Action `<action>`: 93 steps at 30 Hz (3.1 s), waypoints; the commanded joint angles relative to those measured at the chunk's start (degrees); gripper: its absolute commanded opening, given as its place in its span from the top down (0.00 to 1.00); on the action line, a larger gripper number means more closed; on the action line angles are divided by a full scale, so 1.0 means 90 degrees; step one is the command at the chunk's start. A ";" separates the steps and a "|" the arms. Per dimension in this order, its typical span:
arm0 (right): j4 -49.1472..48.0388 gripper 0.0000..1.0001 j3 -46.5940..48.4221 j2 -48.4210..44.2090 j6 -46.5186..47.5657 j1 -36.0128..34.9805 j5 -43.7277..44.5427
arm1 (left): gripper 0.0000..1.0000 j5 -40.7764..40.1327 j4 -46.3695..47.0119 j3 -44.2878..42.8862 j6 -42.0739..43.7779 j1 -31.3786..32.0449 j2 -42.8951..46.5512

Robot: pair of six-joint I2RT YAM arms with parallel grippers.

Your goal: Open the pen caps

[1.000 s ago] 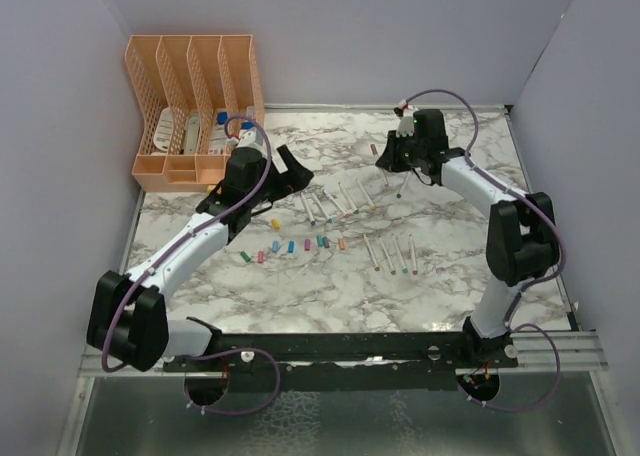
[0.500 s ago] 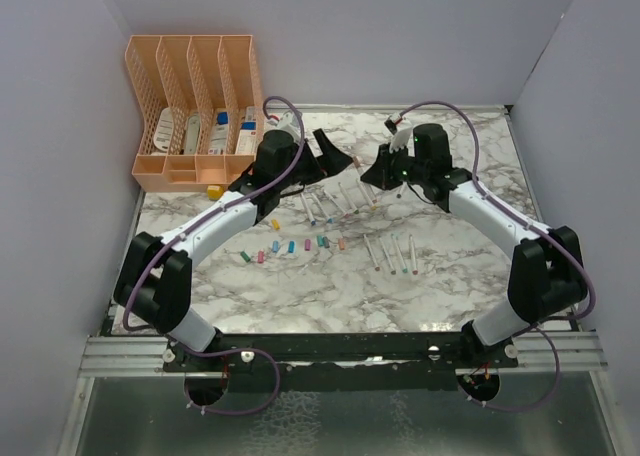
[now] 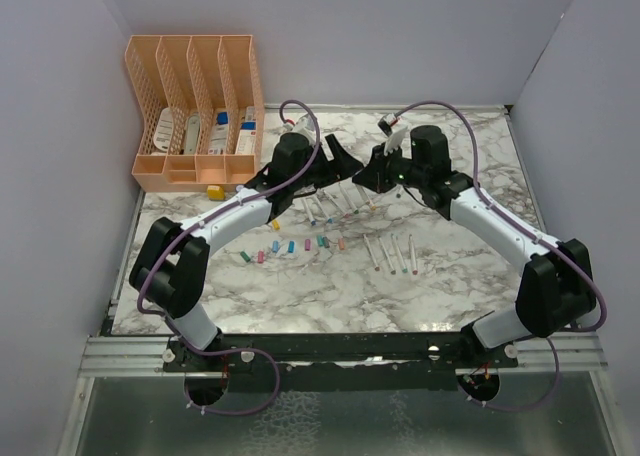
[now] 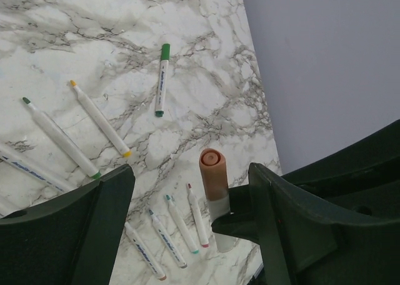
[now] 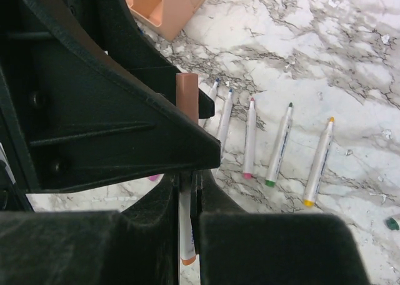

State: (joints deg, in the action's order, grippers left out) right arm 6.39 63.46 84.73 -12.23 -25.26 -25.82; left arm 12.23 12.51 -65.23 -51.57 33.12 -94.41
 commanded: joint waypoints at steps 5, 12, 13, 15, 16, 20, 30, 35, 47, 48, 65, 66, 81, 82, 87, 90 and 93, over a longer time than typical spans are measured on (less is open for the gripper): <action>-0.0100 0.99 -0.0069 -0.0285 0.0015 -0.0226 -0.0120 | 0.31 0.0060 0.0433 -0.0183 -0.0114 0.0043 -0.0007; -0.0085 0.99 -0.0098 -0.0264 0.0025 -0.0318 -0.0051 | 0.48 0.0096 0.0513 -0.0138 -0.0149 0.0040 0.0023; -0.0094 0.99 -0.0105 -0.0269 0.0030 -0.0327 -0.0046 | 0.52 0.0096 0.0514 -0.0124 -0.0149 0.0043 0.0036; -0.0104 0.99 -0.0117 -0.0254 0.0022 -0.0335 -0.0033 | 0.59 0.0093 0.0523 -0.0101 -0.0144 0.0040 0.0058; -0.0105 0.99 -0.0118 -0.0253 0.0022 -0.0338 -0.0035 | 0.61 0.0090 0.0524 -0.0089 -0.0157 0.0040 0.0067; -0.0104 0.99 -0.0142 -0.0242 0.0037 -0.0348 -0.0021 | 0.67 0.0035 0.0538 -0.0023 -0.0160 0.0040 0.0130; -0.0073 0.96 -0.0125 -0.0223 0.0061 -0.0358 0.0083 | 1.00 0.0087 0.0534 0.0000 -0.0177 0.0040 0.0134; 0.0045 0.51 -0.0016 -0.0145 0.0087 -0.0358 0.0104 | 1.00 0.0167 0.0533 -0.0022 -0.0178 0.0041 0.0143; 0.0071 0.48 0.0202 0.0190 0.0102 -0.0391 0.0030 | 1.00 0.0221 0.0551 -0.0217 -0.0201 0.0190 0.0066; 0.0066 0.52 0.0221 0.0210 0.0099 -0.0405 0.0030 | 1.00 0.0216 0.0545 -0.0229 -0.0199 0.0203 0.0060; 0.0413 0.99 -0.0313 -0.0361 0.0191 -0.0412 0.0154 | 1.00 -0.0500 0.0156 -0.0613 0.0000 -0.0122 0.0042; 0.0476 0.99 -0.0439 -0.0473 0.0196 -0.0412 0.0163 | 1.00 -0.0515 0.0102 -0.0705 0.0035 -0.0213 0.0028; 0.1198 0.99 -0.1649 -0.1893 -0.0039 -0.0416 0.1105 | 1.00 -0.0422 -0.1041 -0.1320 0.0634 -0.1043 -0.0260; 0.1330 0.99 -0.1466 -0.1732 -0.0043 -0.0416 0.1374 | 1.00 -0.0454 -0.1166 -0.1092 0.0701 -0.1002 -0.0076; 0.1479 0.99 -0.0669 -0.0763 -0.0008 -0.0404 0.2258 | 1.00 -0.0813 -0.1997 -0.0111 0.1105 -0.0854 0.0553; 0.1438 0.99 -0.0225 -0.0198 0.0035 -0.0396 0.2536 | 1.00 -0.1118 -0.2286 0.0457 0.1195 -0.0776 0.0951; 0.1387 0.99 0.0139 0.0248 0.0049 -0.0385 0.2666 | 1.00 -0.1396 -0.2595 0.0771 0.1286 -0.0687 0.1183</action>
State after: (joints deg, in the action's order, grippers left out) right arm 18.55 60.18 82.94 -12.19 -28.82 -7.62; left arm 4.82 -5.85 -60.88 -42.72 26.13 -88.36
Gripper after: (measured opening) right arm 0.100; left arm 0.148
